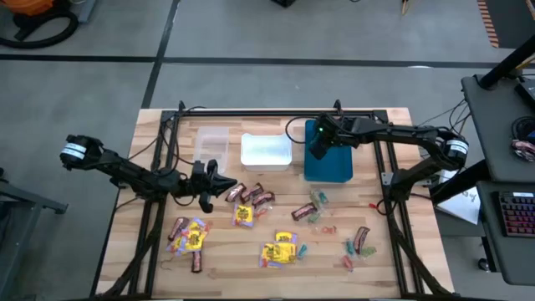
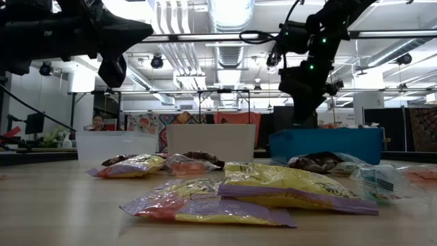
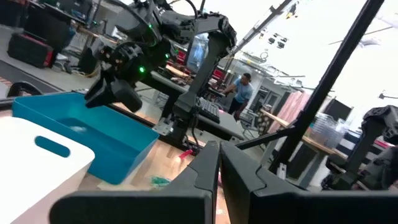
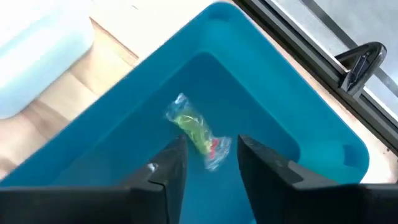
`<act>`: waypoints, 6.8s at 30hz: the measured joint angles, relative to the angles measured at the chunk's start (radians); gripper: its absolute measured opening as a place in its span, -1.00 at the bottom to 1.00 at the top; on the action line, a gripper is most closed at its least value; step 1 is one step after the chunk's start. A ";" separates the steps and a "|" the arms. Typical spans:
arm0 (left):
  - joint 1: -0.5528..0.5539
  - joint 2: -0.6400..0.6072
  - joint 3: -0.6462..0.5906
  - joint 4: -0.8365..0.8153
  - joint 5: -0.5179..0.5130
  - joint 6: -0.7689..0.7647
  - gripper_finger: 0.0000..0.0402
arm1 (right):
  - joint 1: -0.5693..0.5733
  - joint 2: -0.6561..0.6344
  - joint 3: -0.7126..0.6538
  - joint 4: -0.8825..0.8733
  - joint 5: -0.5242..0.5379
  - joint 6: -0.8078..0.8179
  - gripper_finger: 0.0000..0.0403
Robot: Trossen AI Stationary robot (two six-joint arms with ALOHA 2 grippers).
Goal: Sort candy
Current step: Put the yellow candy into the transparent bin, then put the brown chocolate into the white bin
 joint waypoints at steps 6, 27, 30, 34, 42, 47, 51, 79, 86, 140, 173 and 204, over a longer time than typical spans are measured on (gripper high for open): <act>-0.056 0.000 0.081 -0.196 0.007 -0.011 -1.00 | 0.035 -0.090 0.010 0.002 -0.188 0.043 -0.25; -0.250 0.220 0.543 -1.320 0.008 -0.002 -0.75 | 0.442 -0.264 0.010 -0.003 -0.249 0.175 -0.26; -0.251 0.296 0.564 -1.321 0.006 -0.007 -0.51 | 0.467 -0.261 0.010 -0.007 -0.249 0.176 -0.26; -0.254 0.411 0.590 -1.326 -0.052 -0.007 -0.16 | 0.490 -0.260 0.010 -0.009 -0.249 0.195 -0.25; -0.255 0.591 0.664 -1.356 -0.117 -0.014 0.23 | 0.501 -0.259 0.010 -0.012 -0.248 0.194 -0.25; -0.255 0.661 0.697 -1.382 -0.127 -0.047 0.13 | 0.501 -0.255 0.010 -0.012 -0.246 0.192 -0.25; -0.257 0.667 0.698 -1.378 -0.126 -0.053 -0.10 | 0.501 -0.254 0.010 -0.011 -0.246 0.191 -0.25; -0.211 0.045 0.687 -1.627 -0.199 0.136 -1.00 | 0.518 -0.254 -0.044 0.027 -0.195 0.174 -0.25; -0.024 -0.143 0.683 -1.806 -0.274 0.129 -1.00 | 0.518 -0.254 -0.088 0.038 -0.195 0.208 -0.26; 0.275 -0.111 0.526 -1.587 0.107 -0.057 -0.43 | 0.771 -0.252 -0.129 0.085 -0.144 0.114 -0.37; -0.098 -0.110 0.526 -1.484 -0.203 -0.203 -0.43 | 0.822 0.246 -0.019 0.178 -0.012 -0.061 -0.13; -0.098 -0.109 0.526 -1.480 -0.203 -0.198 -0.43 | 0.783 0.235 0.152 0.132 -0.039 -0.201 -0.96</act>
